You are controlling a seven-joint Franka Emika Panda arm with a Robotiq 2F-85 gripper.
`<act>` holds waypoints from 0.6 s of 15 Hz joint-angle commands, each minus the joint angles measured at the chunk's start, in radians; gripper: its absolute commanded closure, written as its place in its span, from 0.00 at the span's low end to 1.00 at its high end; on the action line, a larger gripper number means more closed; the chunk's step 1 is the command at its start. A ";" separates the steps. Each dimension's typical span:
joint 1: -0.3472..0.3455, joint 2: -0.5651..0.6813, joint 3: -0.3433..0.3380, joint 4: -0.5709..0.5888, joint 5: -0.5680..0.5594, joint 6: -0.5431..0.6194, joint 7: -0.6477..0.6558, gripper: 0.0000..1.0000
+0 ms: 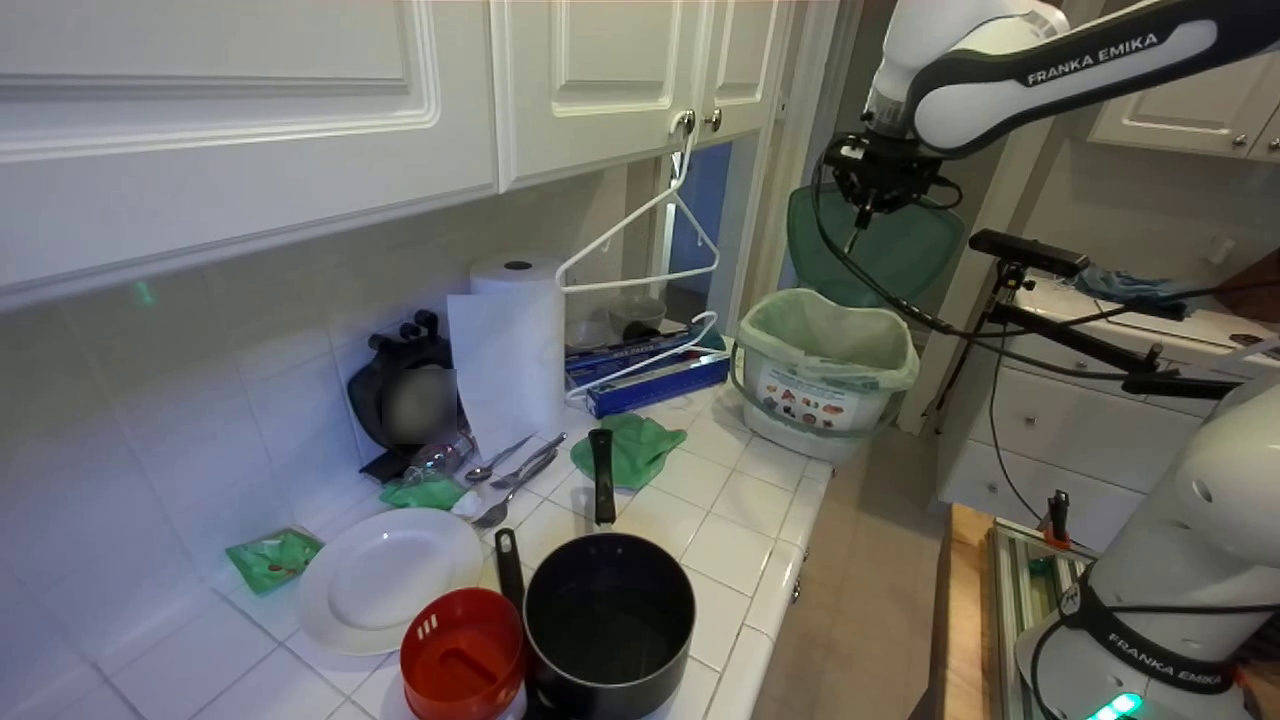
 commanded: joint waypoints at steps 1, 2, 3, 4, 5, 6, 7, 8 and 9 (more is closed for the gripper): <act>0.004 0.021 -0.002 0.043 -0.039 -0.030 0.030 0.96; 0.006 0.025 -0.002 0.045 -0.038 -0.030 0.030 0.96; 0.008 0.029 -0.001 0.046 -0.036 -0.029 0.028 0.96; 0.011 0.035 0.001 0.047 -0.038 -0.029 0.030 0.96; 0.014 0.040 0.001 0.050 -0.039 -0.027 0.029 0.96; 0.017 0.047 0.001 0.052 -0.037 -0.026 0.029 0.96; 0.021 0.050 0.001 0.051 -0.037 -0.025 0.029 0.96; 0.024 0.052 0.002 0.050 -0.038 -0.025 0.029 0.96; 0.029 0.053 0.003 0.048 -0.039 -0.025 0.029 0.96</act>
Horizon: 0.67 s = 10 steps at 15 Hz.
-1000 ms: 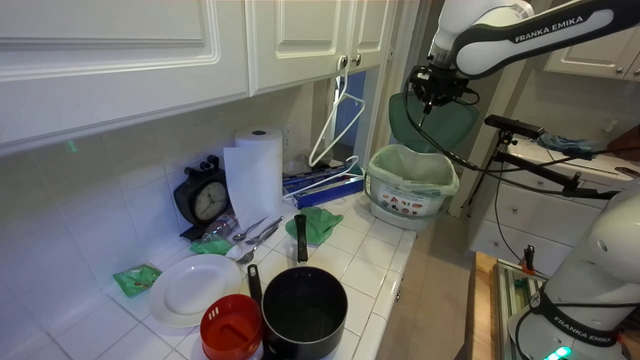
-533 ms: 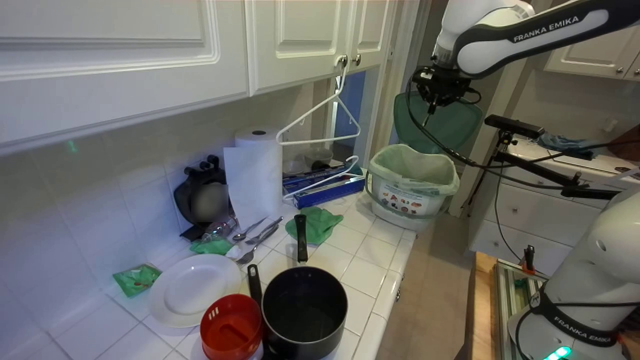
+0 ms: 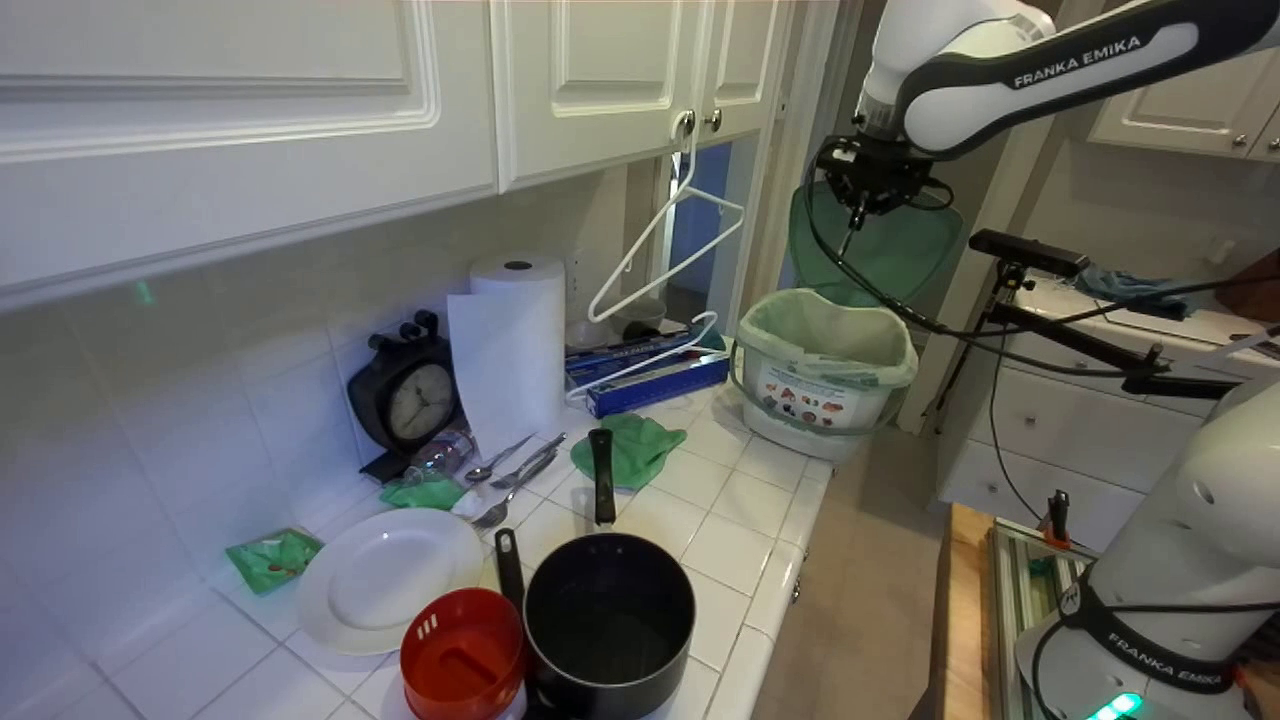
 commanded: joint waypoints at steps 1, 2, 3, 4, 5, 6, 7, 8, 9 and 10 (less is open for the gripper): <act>0.022 0.021 0.003 0.024 -0.033 -0.021 0.030 0.96; 0.025 0.023 0.005 0.022 -0.034 -0.021 0.031 0.96; 0.028 0.025 0.006 0.022 -0.036 -0.022 0.032 0.96; 0.032 0.028 0.007 0.022 -0.036 -0.022 0.032 0.96; 0.035 0.030 0.007 0.023 -0.036 -0.023 0.031 0.96; 0.038 0.033 0.008 0.023 -0.038 -0.023 0.031 0.96; 0.040 0.037 0.009 0.025 -0.039 -0.024 0.031 0.96; 0.043 0.039 0.010 0.025 -0.041 -0.025 0.034 0.96; 0.045 0.044 0.013 0.027 -0.045 -0.027 0.036 0.96; 0.049 0.052 0.014 0.029 -0.045 -0.027 0.036 0.96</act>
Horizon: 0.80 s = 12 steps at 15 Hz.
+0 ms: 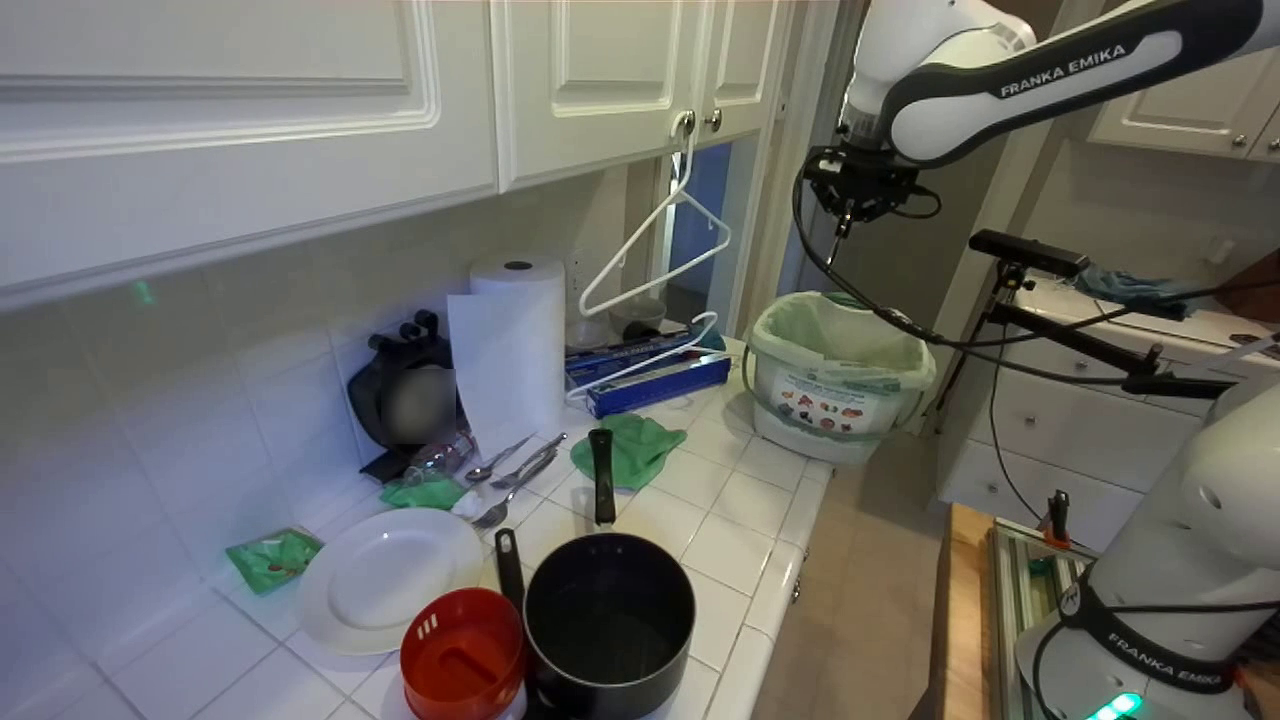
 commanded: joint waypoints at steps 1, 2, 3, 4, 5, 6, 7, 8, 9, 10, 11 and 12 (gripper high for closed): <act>0.021 0.037 0.008 0.031 -0.034 -0.030 0.038 0.96; 0.027 0.049 0.006 0.034 -0.029 -0.028 0.033 0.96; 0.034 0.064 0.003 0.040 -0.023 -0.028 0.026 0.96; 0.042 0.077 0.000 0.047 -0.017 -0.026 0.017 0.96; 0.050 0.089 -0.001 0.054 -0.013 -0.030 0.013 0.96; 0.059 0.096 -0.003 0.058 -0.003 -0.031 0.008 0.96; 0.071 0.100 -0.002 0.059 0.007 -0.033 0.003 0.96; 0.084 0.100 0.000 0.059 0.017 -0.034 -0.001 0.96; 0.096 0.099 0.004 0.057 0.022 -0.035 0.003 0.96; 0.111 0.094 0.008 0.052 0.024 -0.030 0.002 0.96; 0.127 0.090 0.012 0.046 0.030 -0.020 -0.004 0.96; 0.141 0.090 0.017 0.046 0.032 -0.020 -0.009 0.96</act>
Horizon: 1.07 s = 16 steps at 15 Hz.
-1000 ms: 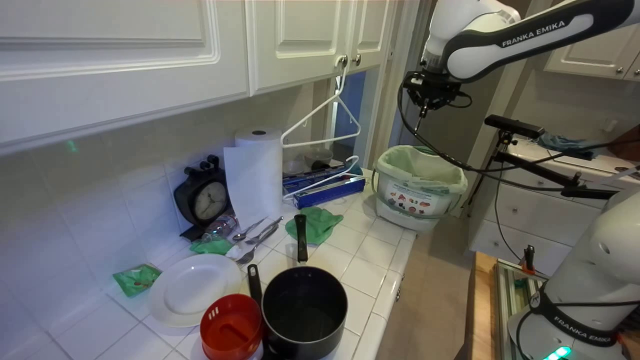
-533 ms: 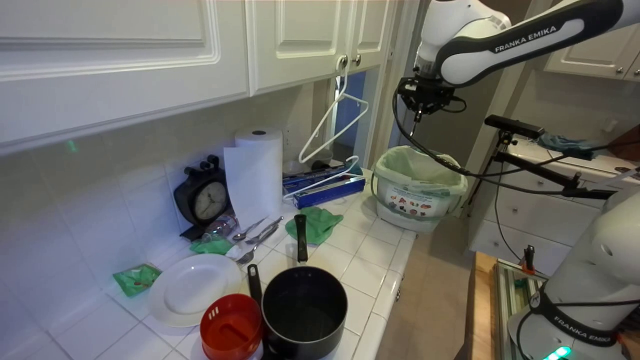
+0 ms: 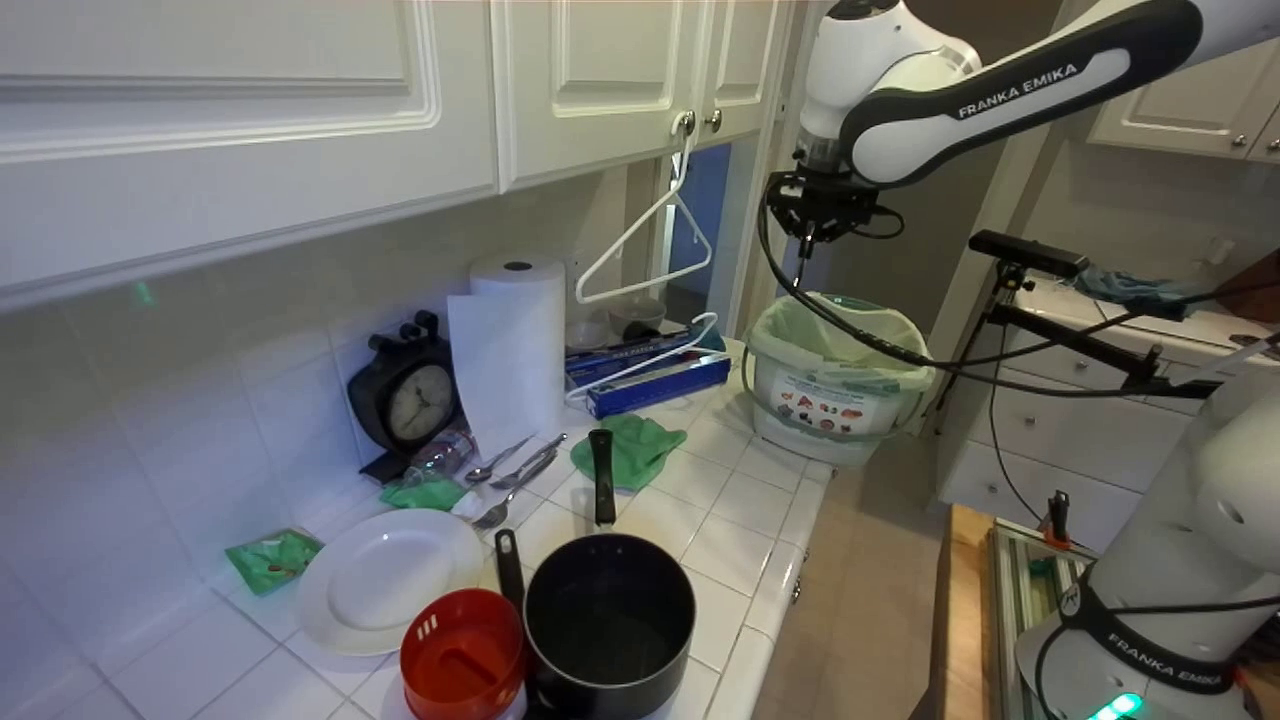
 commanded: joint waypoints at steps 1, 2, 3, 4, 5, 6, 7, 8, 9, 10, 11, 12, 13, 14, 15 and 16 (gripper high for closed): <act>0.054 0.003 0.015 0.018 0.031 -0.019 -0.012 0.96; 0.068 0.009 0.021 0.014 0.034 -0.012 -0.009 0.96; 0.082 0.012 0.029 0.012 0.036 -0.008 -0.010 0.96; 0.094 0.017 0.035 0.009 0.037 -0.001 -0.013 0.96; 0.107 0.022 0.041 0.008 0.038 0.001 -0.016 0.96; 0.121 0.028 0.047 0.000 0.037 0.024 -0.024 0.96; 0.134 0.038 0.053 -0.001 0.042 0.031 -0.033 0.96; 0.148 0.050 0.060 -0.002 0.050 0.038 -0.039 0.96; 0.160 0.061 0.066 -0.002 0.057 0.043 -0.044 0.96; 0.172 0.072 0.071 -0.002 0.065 0.051 -0.051 0.96; 0.183 0.083 0.076 -0.001 0.071 0.054 -0.056 0.97; 0.193 0.094 0.080 0.000 0.077 0.057 -0.063 0.97; 0.202 0.107 0.083 0.001 0.082 0.063 -0.069 0.96; 0.210 0.118 0.085 0.003 0.087 0.065 -0.078 0.97; 0.218 0.130 0.085 0.004 0.099 0.074 -0.093 0.97; 0.225 0.143 0.086 0.004 0.110 0.082 -0.110 0.97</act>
